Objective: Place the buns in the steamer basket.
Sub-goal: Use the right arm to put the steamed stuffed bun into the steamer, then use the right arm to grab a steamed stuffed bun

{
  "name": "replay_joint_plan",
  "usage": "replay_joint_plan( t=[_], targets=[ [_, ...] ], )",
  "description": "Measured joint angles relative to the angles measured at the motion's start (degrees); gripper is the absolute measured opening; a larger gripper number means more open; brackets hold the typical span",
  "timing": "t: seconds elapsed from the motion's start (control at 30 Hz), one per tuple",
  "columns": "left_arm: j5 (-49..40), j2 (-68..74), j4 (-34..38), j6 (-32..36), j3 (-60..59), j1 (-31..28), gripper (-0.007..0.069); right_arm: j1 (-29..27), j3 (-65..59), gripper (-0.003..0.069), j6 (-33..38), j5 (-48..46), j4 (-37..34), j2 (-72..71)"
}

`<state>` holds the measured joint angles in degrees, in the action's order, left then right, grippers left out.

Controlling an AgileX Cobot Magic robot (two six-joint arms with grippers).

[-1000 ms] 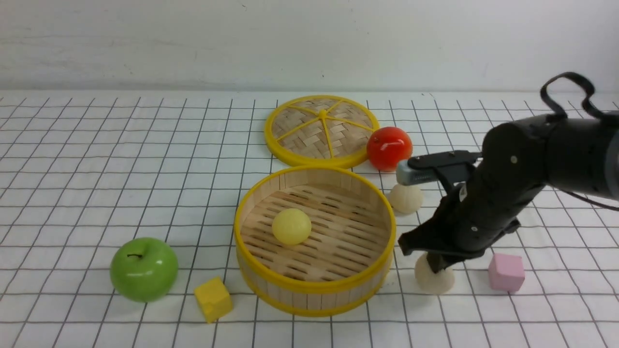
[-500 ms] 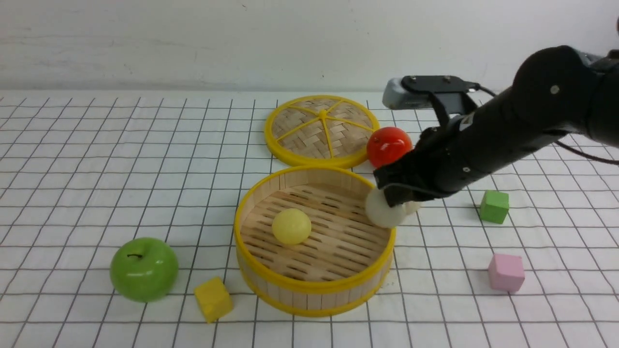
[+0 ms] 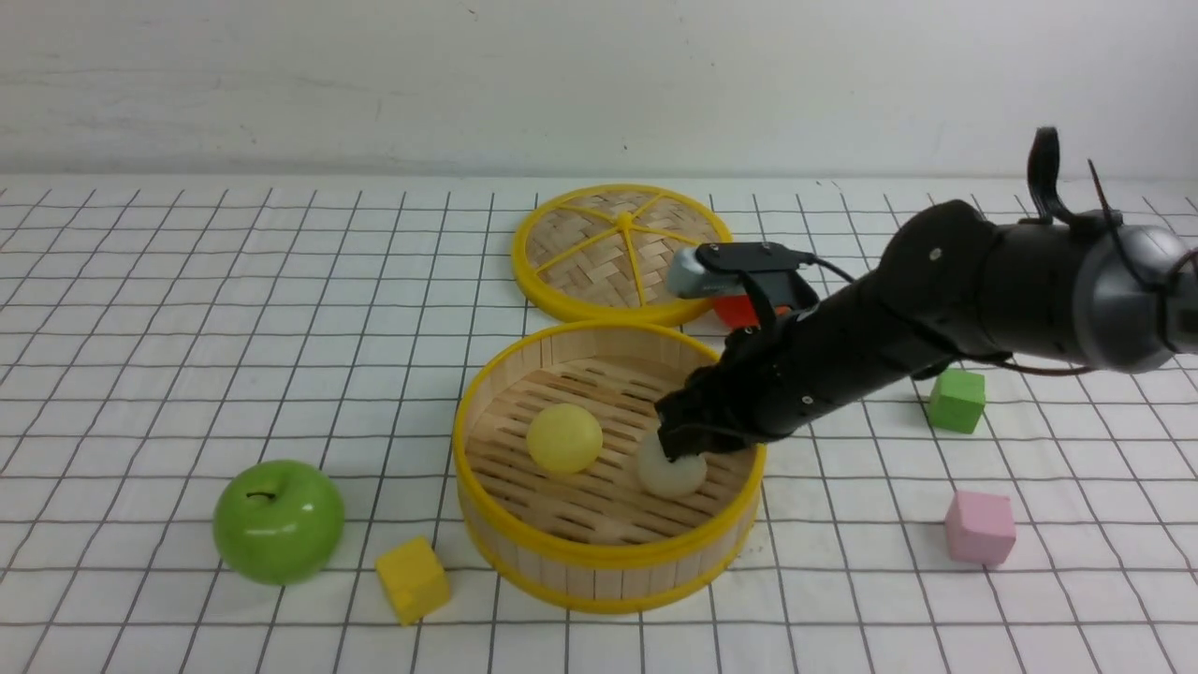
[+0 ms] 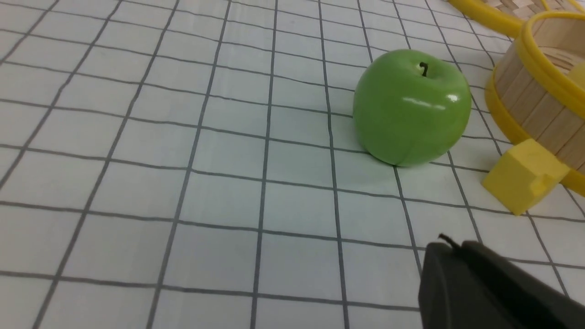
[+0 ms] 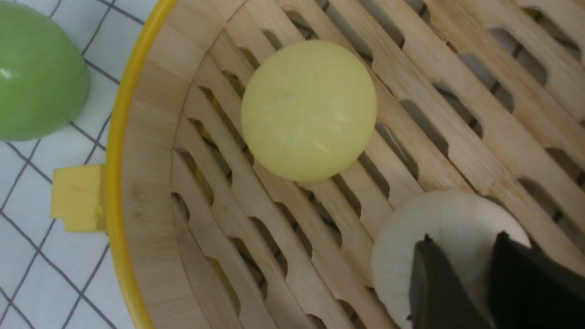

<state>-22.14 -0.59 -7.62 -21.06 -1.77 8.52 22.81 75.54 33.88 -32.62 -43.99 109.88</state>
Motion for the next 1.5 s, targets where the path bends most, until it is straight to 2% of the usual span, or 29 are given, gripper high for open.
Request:
replay_joint_plan(
  t=[0.03,0.07,0.1,0.17,0.27,0.4,0.6,1.07,1.23,1.5],
  targets=[
    [0.00,0.00,0.00,0.00,0.00,0.00,0.0018,-0.07,0.00,0.0265,0.00,0.06,-0.06,-0.15],
    [0.00,0.00,0.00,0.00,0.00,0.00,0.0018,-0.44,0.05,0.0333,-0.20,0.06,-0.13,-0.54],
    [0.00,0.00,0.00,0.00,0.00,0.00,0.0018,-0.51,0.05,0.0333,-0.20,0.06,-0.20,-0.64],
    [0.00,0.00,-0.01,0.00,0.00,0.00,0.0021,-1.76,0.76,0.0447,-0.20,-0.35,-0.21,-2.07],
    [0.00,0.00,-0.13,0.00,0.00,0.00,0.0024,-4.45,2.45,0.0536,-0.20,-0.30,-0.21,-3.92],
    [0.00,0.00,-0.13,0.00,0.00,0.00,0.0029,-8.75,4.71,0.0566,-0.25,-0.10,0.84,-4.05],
    [-0.04,0.00,-0.13,0.00,0.00,0.00,0.0035,-12.61,7.38,0.0516,-2.97,-1.38,2.14,-0.17],
    [-0.04,0.00,-0.41,0.00,0.00,0.00,0.0038,-12.83,8.01,0.0352,-3.43,7.85,2.50,7.49],
    [-0.04,0.00,-0.40,0.00,0.00,0.00,0.0039,-12.83,8.01,0.0272,-3.47,8.01,2.35,8.86],
    [-0.04,0.00,-0.40,0.00,0.00,0.00,0.0046,-12.94,8.01,0.0197,-3.47,8.06,1.23,9.94]
  ],
)
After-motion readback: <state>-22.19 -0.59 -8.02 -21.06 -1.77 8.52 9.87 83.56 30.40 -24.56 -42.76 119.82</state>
